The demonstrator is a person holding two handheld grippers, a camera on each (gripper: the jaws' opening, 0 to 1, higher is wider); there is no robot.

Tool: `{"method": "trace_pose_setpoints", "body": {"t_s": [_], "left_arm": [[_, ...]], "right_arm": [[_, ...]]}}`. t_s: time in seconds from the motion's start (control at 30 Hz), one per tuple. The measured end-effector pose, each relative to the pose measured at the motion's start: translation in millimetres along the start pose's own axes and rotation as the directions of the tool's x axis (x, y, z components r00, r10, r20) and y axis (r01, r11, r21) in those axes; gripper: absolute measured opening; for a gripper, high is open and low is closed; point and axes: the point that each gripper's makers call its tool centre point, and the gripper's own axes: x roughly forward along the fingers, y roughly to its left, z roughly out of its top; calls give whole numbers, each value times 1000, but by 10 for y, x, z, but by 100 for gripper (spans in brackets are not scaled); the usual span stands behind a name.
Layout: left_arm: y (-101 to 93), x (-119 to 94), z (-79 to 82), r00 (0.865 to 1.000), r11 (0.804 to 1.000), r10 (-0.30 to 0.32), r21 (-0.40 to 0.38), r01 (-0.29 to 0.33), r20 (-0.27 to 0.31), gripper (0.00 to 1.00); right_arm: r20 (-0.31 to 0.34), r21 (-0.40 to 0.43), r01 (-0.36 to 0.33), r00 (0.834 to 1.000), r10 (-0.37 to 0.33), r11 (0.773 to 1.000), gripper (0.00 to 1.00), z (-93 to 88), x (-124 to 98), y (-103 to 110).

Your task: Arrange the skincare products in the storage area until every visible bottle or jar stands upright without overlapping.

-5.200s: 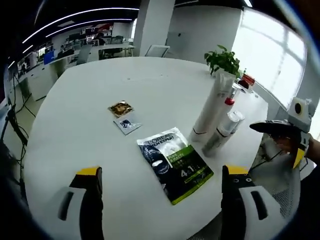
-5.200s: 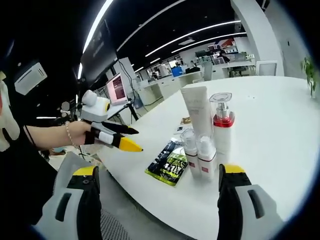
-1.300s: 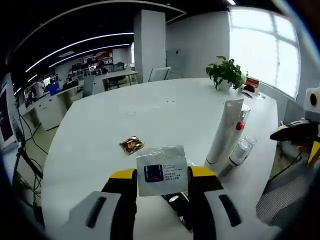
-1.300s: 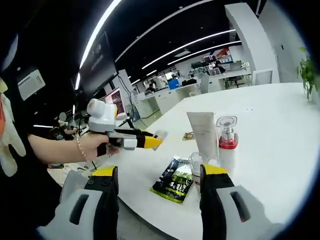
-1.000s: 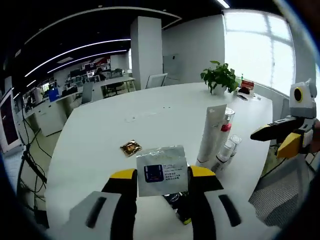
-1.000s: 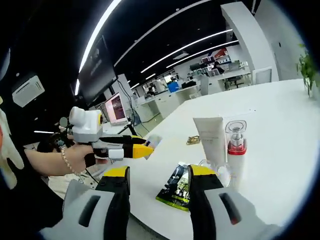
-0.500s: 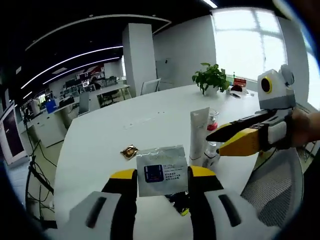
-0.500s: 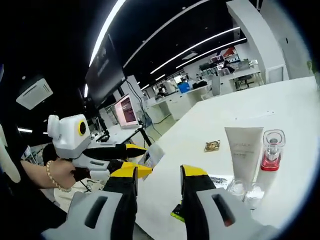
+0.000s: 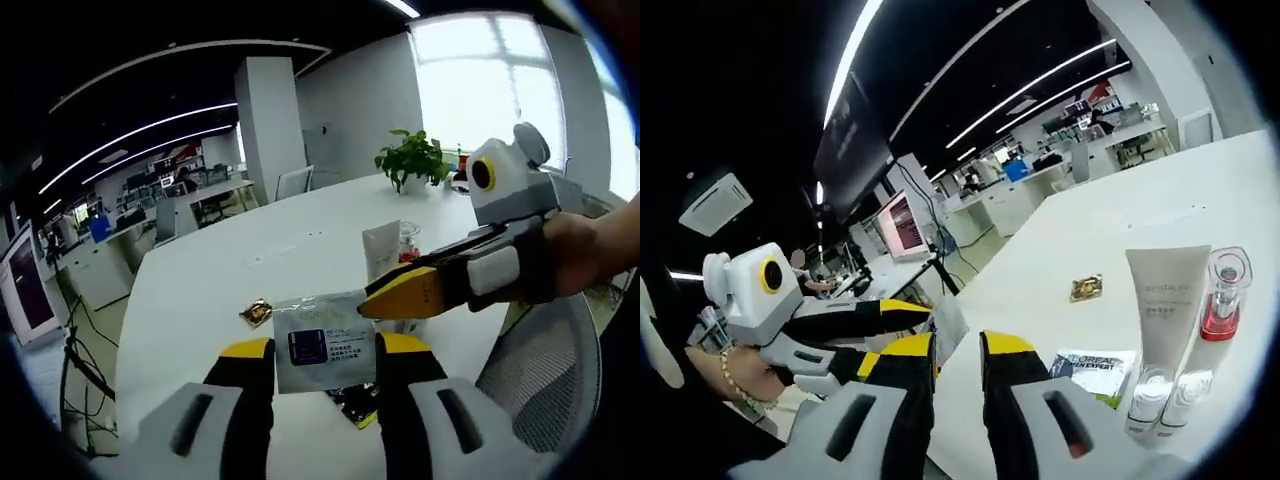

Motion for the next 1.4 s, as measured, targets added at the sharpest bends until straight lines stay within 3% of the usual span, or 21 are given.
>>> {"method": "trace_pose_setpoints", "body": {"t_s": [0.13,0.3,0.47,0.53,0.63,0.83,0.9,0.97,1.0,1.07,1.17,1.27,1.33,1.4], "left_arm": [[-12,3,-4,1000,1000,-9,-5,9,1,35],[-14,17,-4,1000,1000,-15,-5,15,-1,35],[-37,30,-32,999,997,-52,-54,52,-2,36],[-31,18,-87,997,995,-79,-67,78,-15,36],[42,-27,-156,997,997,-69,-43,68,-27,40],[154,-68,-242,992,973,-128,-192,125,-2,36],[188,-81,-258,988,974,-152,-170,149,-3,35],[176,-89,-269,980,957,-201,-211,199,14,31],[113,-89,-238,974,939,-223,-260,226,39,29],[127,-107,-250,968,927,-247,-279,252,53,26],[153,-119,-297,960,891,-268,-357,280,82,22],[193,-120,-383,957,869,-277,-403,286,82,14],[226,-128,-414,959,872,-272,-401,282,84,10],[214,-151,-394,957,861,-270,-419,287,103,8]], "right_arm": [[0,20,-8,1000,8,1000,4,6,9,-3],[5,46,-26,1000,26,999,1,11,3,26],[-2,60,-28,1000,28,998,1,-4,-2,37],[-2,49,-25,1000,26,998,1,5,-10,25],[-4,52,-27,1000,28,998,1,10,-21,6],[-14,63,-32,999,33,998,1,-3,-26,-5],[-18,72,-39,999,41,997,1,-14,-23,18],[-21,80,-49,998,51,996,1,-23,-14,42],[-21,83,-51,998,53,995,1,-25,-10,50],[-24,86,-58,998,60,995,1,-35,2,74],[-18,104,-73,997,75,992,1,-34,13,128],[-15,113,-82,996,84,990,1,-27,23,145],[-22,110,-83,996,86,991,1,-38,37,151],[-27,109,-80,996,84,991,1,-52,48,148]]}}
